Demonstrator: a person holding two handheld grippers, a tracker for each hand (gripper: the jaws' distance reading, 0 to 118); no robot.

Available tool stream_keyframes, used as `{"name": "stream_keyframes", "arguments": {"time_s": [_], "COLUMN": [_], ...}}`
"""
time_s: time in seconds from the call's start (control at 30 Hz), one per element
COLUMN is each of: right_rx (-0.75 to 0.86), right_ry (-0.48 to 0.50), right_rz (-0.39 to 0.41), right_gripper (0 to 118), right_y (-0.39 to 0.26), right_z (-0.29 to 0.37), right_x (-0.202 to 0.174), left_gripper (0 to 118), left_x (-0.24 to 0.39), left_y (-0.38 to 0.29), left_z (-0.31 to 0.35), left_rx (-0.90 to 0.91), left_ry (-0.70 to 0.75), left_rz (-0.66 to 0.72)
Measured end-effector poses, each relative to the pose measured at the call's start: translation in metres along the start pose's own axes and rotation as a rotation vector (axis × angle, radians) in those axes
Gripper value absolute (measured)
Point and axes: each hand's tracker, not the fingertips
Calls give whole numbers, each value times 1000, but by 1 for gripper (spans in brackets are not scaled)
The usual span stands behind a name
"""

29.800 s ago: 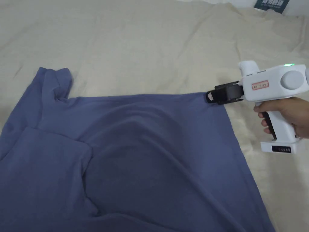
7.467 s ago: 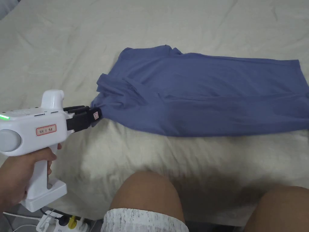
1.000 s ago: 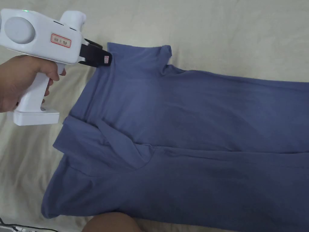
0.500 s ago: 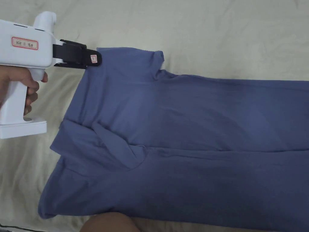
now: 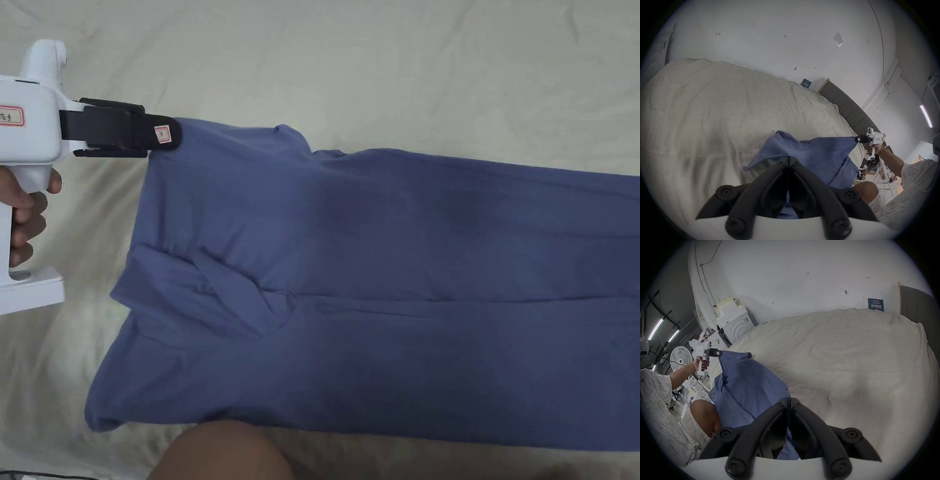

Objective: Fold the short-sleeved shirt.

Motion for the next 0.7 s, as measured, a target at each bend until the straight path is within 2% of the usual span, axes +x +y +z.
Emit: {"name": "stream_keyframes", "arguments": {"time_s": [0.5,0.57,0.7], "right_rx": [8,11,15], "right_ry": [34,42,32], "right_rz": [30,33,41], "right_gripper": [4,4,4], "right_y": [-9,-42,-61], "right_z": [27,63,80], "right_x": [-26,-51,-60], "left_gripper": [0,0,0], "left_x": [50,56,67], "left_y": [-58,-68,-89], "left_z": [73,82,100], "left_rx": [68,73,89], "left_ry": [14,13,16], "left_rz": [-16,-17,-11]}}
